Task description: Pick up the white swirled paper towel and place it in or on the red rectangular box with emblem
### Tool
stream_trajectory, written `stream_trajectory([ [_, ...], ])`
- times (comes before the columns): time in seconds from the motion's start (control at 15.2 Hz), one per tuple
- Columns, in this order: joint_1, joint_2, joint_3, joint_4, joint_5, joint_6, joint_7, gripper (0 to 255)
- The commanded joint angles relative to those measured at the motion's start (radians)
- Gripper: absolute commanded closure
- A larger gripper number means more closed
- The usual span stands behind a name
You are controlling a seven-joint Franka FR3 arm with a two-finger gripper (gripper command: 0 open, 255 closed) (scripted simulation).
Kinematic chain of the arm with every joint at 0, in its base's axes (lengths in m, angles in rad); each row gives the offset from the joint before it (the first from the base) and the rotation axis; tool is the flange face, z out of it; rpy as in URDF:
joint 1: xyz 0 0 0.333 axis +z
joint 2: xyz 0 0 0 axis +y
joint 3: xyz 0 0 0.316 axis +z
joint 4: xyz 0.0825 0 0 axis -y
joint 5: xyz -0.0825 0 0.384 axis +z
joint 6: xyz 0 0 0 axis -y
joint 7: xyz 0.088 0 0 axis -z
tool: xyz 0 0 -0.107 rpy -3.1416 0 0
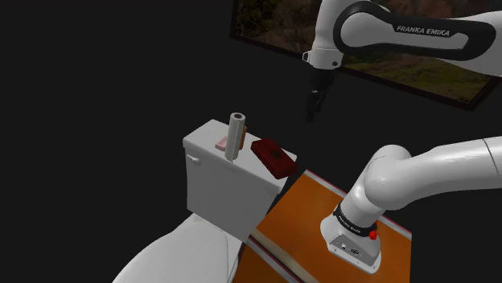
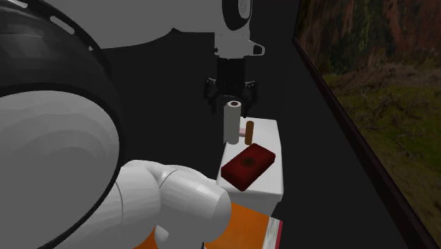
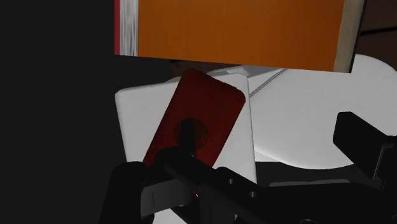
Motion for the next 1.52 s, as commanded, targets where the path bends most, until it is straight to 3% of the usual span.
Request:
stream_trajectory([
  [0.0, 0.0, 0.0, 0.0, 0.0, 0.0, 0.0, 0.0, 0],
  [0.86, 0.006, 0.392, 0.103, 0.103, 0.05, 0.415, 0.226, 0],
  [1.32, 0.0, 0.631, 0.142, 0.255, 0.018, 0.567, 0.349, 0],
  [1.45, 0.0, 0.645, 0.142, 0.254, 0.015, 0.585, 0.355, 0],
])
